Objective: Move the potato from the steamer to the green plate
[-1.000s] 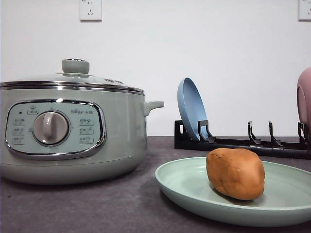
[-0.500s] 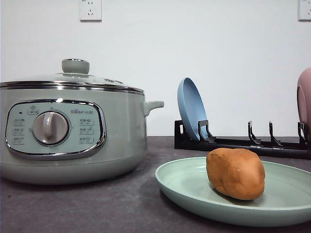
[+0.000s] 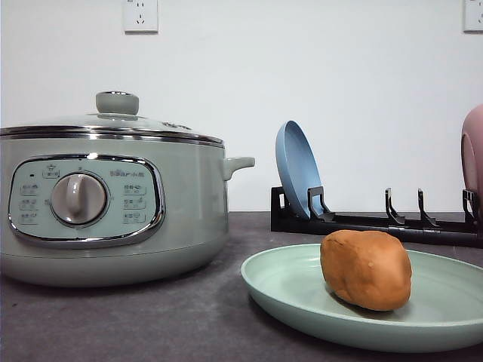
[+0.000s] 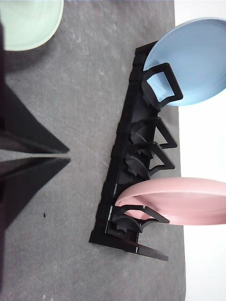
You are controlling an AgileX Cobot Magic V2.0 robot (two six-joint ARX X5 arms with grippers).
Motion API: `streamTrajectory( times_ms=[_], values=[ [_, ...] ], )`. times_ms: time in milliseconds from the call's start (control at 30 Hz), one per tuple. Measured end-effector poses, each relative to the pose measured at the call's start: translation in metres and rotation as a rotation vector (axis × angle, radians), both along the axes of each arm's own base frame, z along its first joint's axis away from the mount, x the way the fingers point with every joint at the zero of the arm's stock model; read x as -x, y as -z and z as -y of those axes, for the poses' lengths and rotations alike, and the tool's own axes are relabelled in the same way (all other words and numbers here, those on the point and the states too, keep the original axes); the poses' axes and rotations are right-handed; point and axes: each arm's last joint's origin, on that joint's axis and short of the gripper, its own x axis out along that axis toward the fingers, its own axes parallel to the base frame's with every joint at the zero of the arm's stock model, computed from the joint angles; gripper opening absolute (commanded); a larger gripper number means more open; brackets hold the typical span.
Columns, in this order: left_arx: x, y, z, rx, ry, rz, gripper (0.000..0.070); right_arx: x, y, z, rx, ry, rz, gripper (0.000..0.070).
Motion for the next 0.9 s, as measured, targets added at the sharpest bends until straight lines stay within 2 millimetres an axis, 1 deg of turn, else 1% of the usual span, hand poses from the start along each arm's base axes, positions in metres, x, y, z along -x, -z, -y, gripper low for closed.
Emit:
streamTrajectory(
  times_ms=[900],
  values=[
    [0.0,0.0,0.0,0.0,0.0,0.0,0.0003,0.0,0.0,0.0,0.0,0.0,0.0,0.0]
  ],
)
